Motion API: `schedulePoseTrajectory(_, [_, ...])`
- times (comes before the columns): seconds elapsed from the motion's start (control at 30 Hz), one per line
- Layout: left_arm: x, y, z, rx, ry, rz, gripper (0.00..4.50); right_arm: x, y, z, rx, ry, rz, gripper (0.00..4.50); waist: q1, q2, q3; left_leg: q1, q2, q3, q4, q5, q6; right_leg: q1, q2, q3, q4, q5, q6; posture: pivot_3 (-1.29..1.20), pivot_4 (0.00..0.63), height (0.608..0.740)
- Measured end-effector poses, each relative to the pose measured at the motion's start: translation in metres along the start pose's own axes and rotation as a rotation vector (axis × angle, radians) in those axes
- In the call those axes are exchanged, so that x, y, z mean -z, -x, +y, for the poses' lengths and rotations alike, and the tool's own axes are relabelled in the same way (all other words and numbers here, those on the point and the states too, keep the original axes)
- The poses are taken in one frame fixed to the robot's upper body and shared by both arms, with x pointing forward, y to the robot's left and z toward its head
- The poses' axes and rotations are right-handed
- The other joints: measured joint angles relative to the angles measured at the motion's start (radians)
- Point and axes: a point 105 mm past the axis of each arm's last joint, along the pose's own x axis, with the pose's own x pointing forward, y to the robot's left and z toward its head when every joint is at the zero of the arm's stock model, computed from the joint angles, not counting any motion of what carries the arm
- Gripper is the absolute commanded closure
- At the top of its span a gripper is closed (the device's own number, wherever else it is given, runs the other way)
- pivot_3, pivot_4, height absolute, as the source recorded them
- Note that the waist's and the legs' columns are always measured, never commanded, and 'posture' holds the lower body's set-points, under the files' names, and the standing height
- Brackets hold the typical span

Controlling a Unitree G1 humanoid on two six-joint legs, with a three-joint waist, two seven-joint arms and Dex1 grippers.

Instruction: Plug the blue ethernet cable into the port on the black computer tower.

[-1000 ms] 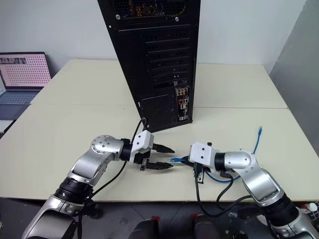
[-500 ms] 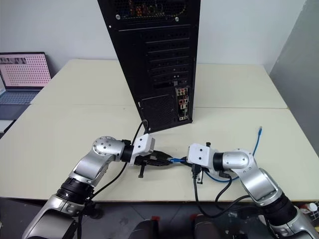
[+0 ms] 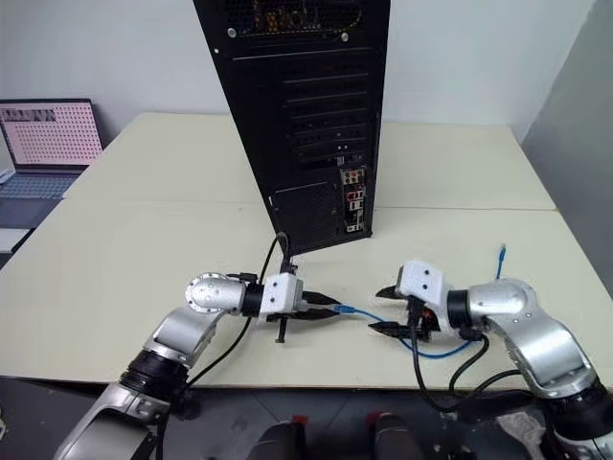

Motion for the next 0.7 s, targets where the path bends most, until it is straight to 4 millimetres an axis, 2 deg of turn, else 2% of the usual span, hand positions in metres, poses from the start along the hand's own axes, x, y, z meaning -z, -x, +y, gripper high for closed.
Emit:
schedulePoseTrajectory(0.1, [-0.004,-0.001,0.002,-0.043,-0.144,-0.02,4.23,-0.007,-0.002,0.001,0.01,-0.118,-0.083,1.6,0.0,0.0,0.0,0.001,0.0,0.0,0.001,0.0,0.0,0.0,0.0,0.0,0.0,0.0,0.0,0.0,0.15,0.74])
schedulePoseTrajectory(0.37, [-0.007,0.0,-0.002,-0.115,-0.544,-0.064,4.23,-0.007,-0.014,0.004,-0.01,-0.341,-0.166,1.6,0.008,0.0,0.0,0.0,0.0,0.0,0.001,0.0,0.0,0.0,0.0,0.0,-0.001,0.0,0.001,0.0,0.15,0.74])
schedulePoseTrajectory(0.5, [-0.014,0.0,0.004,-0.161,-0.645,-0.099,4.23,-0.007,-0.017,0.004,-0.02,-0.388,-0.179,1.6,0.011,0.0,0.0,0.0,0.0,0.0,0.001,0.0,0.0,0.001,0.0,0.0,-0.001,0.001,0.001,0.0,0.15,0.74])
schedulePoseTrajectory(0.7, [-0.014,0.002,0.007,-0.192,-0.702,-0.102,4.23,-0.001,-0.02,0.001,-0.016,-0.425,-0.167,1.6,0.011,0.0,0.0,0.0,0.0,0.0,0.001,0.0,0.0,0.001,0.0,0.0,0.0,0.001,0.001,0.0,0.15,0.74])
